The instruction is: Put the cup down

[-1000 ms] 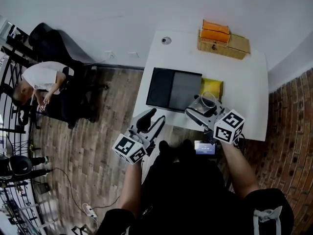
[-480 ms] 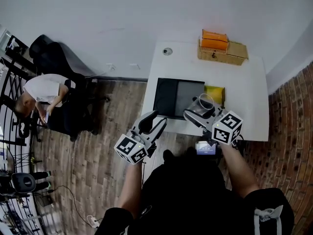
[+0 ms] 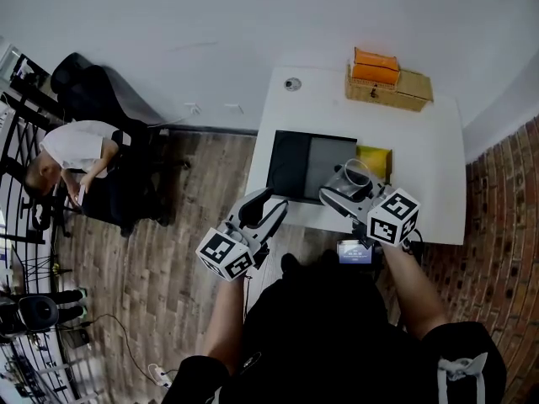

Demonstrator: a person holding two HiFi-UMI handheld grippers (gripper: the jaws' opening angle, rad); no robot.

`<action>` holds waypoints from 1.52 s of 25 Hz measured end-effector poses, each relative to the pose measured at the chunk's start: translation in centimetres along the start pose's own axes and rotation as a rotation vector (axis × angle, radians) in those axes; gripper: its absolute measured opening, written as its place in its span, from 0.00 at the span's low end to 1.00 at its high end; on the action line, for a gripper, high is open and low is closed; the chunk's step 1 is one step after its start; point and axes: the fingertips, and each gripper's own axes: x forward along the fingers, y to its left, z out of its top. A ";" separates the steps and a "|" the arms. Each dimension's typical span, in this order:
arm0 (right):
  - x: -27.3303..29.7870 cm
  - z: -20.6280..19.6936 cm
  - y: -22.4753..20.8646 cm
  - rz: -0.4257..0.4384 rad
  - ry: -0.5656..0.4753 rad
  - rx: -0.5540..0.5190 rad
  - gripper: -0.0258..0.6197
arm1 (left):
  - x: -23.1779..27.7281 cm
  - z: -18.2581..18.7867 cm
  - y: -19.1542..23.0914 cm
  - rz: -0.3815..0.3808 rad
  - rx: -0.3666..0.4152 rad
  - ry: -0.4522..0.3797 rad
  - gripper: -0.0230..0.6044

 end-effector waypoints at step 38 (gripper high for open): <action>19.5 -4.7 -8.8 -0.040 0.145 -0.393 0.47 | -5.2 -3.2 3.9 0.187 -0.108 0.060 0.32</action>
